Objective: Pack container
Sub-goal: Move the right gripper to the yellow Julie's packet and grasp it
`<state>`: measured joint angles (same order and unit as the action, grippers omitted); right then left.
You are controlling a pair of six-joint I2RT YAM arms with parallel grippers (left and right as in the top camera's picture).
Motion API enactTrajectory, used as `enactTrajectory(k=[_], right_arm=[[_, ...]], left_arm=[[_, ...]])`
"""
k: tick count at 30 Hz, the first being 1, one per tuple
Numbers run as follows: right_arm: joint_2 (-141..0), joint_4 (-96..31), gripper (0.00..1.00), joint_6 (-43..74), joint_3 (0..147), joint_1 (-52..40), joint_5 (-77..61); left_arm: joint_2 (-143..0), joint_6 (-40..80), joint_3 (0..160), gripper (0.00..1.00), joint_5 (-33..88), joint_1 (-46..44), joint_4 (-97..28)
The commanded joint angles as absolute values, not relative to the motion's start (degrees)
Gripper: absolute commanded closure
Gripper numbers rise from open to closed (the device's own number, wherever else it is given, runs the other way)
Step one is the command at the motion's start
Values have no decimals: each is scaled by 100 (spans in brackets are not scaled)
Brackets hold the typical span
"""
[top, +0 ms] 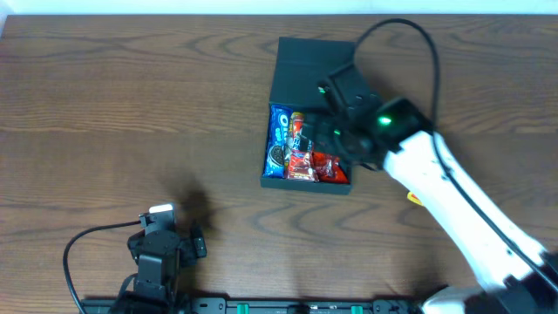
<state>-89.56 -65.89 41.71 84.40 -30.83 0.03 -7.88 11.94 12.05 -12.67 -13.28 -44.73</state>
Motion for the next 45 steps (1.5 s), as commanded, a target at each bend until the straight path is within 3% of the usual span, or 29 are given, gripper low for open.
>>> enactTrajectory(k=[1,6,18,31,45], right_arm=[[-8715,-7225,1,4799,8427,-2720,760],[-8355,-7601,1,5035,7841,-2311,797],[-7940,-5839,1,4480,5301,-779,104],[-7985,-4967,1,2825,5076,827,104],[-9179,-3975,1,2112,5074,904,106]], left_arm=[[-760,1116,1046,5,-1347,-1306,-4685],[-760,1116,1046,5,-1350,-1306,-4685],[-760,1116,1046,5,-1350,-1306,-4685],[-760,1116,1046,5,-1350,-1306,-4685],[-760,1116,1046,5,-1350,-1306,-4685]])
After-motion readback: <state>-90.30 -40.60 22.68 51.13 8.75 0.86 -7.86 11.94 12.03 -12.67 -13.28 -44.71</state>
